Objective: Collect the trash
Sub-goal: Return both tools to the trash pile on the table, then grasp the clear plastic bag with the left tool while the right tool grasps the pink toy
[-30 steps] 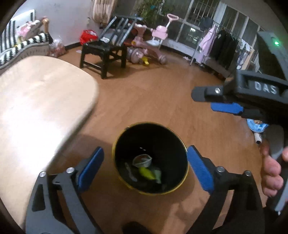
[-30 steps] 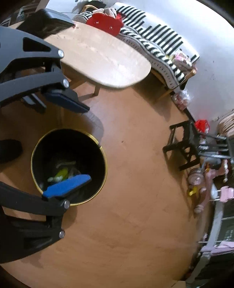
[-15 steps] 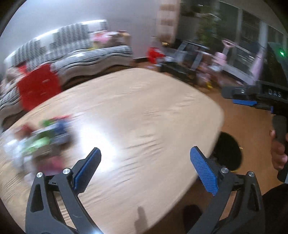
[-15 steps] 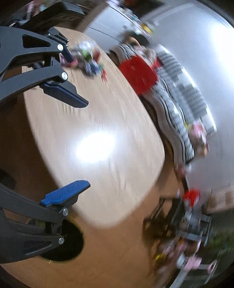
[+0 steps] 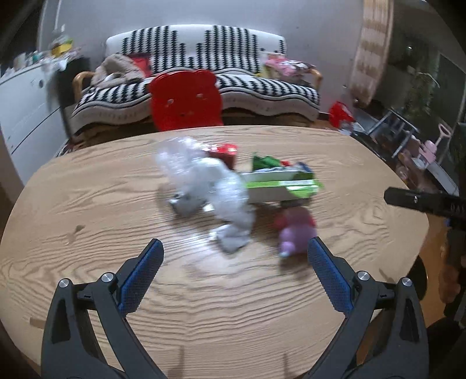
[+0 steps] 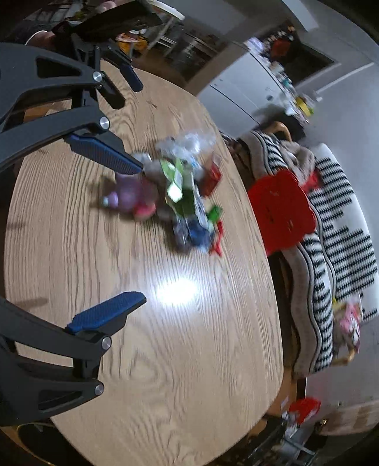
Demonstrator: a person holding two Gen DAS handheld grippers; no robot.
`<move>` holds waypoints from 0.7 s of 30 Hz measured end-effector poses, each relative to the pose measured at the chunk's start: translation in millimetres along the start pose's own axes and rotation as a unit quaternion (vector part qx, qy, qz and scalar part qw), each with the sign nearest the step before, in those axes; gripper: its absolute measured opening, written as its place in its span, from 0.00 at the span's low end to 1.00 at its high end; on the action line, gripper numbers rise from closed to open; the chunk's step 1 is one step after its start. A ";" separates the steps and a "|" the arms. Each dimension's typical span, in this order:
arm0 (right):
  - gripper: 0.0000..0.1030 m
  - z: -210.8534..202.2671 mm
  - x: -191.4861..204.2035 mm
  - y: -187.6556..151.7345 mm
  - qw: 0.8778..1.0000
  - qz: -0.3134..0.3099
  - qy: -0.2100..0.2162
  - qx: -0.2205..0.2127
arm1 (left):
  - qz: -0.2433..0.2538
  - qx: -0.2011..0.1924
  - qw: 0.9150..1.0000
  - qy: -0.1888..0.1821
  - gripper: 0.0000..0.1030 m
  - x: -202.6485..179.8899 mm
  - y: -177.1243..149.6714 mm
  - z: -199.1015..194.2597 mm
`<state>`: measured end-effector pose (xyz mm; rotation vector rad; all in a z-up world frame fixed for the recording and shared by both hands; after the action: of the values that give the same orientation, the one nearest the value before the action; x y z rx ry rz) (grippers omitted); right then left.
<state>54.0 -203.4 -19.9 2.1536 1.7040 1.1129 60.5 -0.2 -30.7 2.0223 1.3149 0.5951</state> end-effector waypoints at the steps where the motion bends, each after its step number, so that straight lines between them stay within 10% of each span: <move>1: 0.78 6.5 6.0 -1.8 1.000 -0.004 -0.002 0.004 | -0.002 0.001 1.000 0.002 0.93 2.3 0.7 0.9; 21: 0.78 77.8 12.2 -19.0 0.997 -0.026 -0.024 0.062 | -0.082 0.009 0.996 0.043 0.93 44.9 57.3 106.5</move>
<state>90.4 -163.0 -80.0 2.1746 1.8417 0.9567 185.8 -4.3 -61.4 1.8984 1.5260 0.6001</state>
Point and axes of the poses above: each gripper's, at about its wrist camera, not at the fingertips, and z roughly the way its jaws point, x to its left, y to its top, the point moved 5 cm from there along z, roughly the way its jaws point, and after that the axes turned 10 degrees about z, right-handed, at the moved point
